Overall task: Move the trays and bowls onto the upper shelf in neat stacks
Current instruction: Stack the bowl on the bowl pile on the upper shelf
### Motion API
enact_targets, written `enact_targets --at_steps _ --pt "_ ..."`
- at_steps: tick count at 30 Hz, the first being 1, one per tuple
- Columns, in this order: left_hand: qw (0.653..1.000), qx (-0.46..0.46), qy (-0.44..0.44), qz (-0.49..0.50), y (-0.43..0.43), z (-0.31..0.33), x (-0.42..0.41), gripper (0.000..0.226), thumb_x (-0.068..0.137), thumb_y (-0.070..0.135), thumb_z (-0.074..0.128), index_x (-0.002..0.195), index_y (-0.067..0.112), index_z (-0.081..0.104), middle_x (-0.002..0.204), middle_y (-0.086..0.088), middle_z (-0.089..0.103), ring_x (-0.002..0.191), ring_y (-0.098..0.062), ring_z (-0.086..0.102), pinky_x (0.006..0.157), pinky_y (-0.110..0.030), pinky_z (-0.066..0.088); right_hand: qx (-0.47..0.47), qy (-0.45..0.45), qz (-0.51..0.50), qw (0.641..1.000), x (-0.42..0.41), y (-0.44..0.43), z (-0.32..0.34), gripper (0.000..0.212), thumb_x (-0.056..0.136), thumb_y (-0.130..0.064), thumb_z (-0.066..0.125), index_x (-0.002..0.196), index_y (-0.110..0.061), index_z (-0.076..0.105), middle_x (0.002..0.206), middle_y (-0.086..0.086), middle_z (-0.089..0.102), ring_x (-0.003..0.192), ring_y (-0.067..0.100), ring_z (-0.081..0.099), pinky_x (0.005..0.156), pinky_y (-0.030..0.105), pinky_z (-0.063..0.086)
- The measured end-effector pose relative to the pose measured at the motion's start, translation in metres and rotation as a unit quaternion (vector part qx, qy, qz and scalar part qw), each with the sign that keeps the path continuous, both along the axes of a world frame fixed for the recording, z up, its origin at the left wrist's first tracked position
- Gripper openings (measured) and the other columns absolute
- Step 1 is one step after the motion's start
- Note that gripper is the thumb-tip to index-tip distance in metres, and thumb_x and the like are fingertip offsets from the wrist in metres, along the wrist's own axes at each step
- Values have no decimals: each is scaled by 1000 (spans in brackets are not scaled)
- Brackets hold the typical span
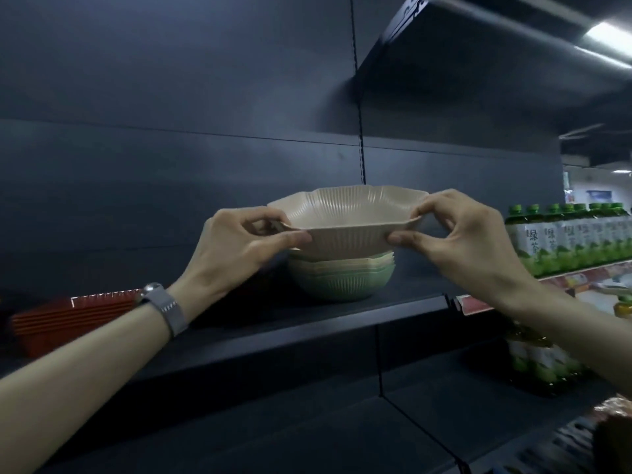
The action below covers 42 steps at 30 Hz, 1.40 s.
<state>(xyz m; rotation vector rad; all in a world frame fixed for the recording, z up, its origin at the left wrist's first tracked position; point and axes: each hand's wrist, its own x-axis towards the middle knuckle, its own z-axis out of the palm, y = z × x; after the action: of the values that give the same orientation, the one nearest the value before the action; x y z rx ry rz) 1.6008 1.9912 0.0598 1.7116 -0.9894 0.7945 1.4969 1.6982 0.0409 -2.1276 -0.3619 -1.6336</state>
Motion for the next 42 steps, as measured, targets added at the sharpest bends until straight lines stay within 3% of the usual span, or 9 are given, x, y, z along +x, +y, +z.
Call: enact_targets --at_steps 2,4,6,10,19,25,29,33,42 --pt "1000 -16 10 -6 -9 14 24 36 69 56 91 88 26 83 81 2 80 79 -5 67 91 -40 57 14 14 1 1000 19 -5 16 51 71 -66 80 97 -23 75 102 -9 71 91 1 64 87 29 53" --pt "999 -24 22 -5 -17 25 49 38 66 63 90 86 31 84 77 9 77 79 -5 65 89 -37 55 31 30 1 999 36 -10 29 46 75 -60 84 97 -21 75 103 -4 73 96 14 67 91 37 56" --pt "999 -21 35 -1 -25 34 72 47 62 71 88 88 32 84 82 10 78 88 -8 67 100 -44 57 45 37 -5 998 51 -14 38 41 77 -56 85 97 -22 75 103 -2 73 97 20 66 86 36 53" --pt "997 -36 63 -31 -40 44 110 58 53 75 92 89 30 85 93 5 82 107 -18 74 107 -47 54 72 48 -8 996 80 -21 47 45 79 -58 84 105 -22 74 106 -3 72 99 17 63 82 29 46" --pt "986 -75 119 -86 -59 30 157 58 51 68 94 90 25 86 101 -2 82 105 -25 77 102 -44 58 109 80 -8 991 128 -29 41 50 80 -59 83 111 -20 74 106 -2 70 106 21 66 86 30 49" --pt "984 -79 135 -90 -71 22 168 55 55 66 94 91 25 86 100 -3 82 107 -29 76 102 -50 58 103 90 -22 990 143 -38 35 64 82 -63 79 123 -14 73 124 6 73 119 25 64 94 33 49" --pt "982 -70 157 -80 -76 23 171 62 52 73 91 91 26 85 98 1 82 103 -25 77 100 -50 60 110 96 -24 989 150 -37 36 62 81 -65 79 120 -17 73 122 4 73 116 25 65 95 38 53" --pt "980 -77 174 -55 -83 17 182 68 47 86 86 92 34 81 108 6 79 109 -21 73 100 -51 59 115 95 -14 989 160 -36 30 53 84 -59 80 116 -18 72 110 -3 66 106 18 61 87 31 47" --pt "976 -82 198 -36 -95 3 211 70 45 88 85 90 35 78 107 1 79 108 -26 74 101 -56 57 99 111 -25 989 179 -41 28 53 84 -59 79 116 -17 72 115 1 71 108 22 63 86 33 48"
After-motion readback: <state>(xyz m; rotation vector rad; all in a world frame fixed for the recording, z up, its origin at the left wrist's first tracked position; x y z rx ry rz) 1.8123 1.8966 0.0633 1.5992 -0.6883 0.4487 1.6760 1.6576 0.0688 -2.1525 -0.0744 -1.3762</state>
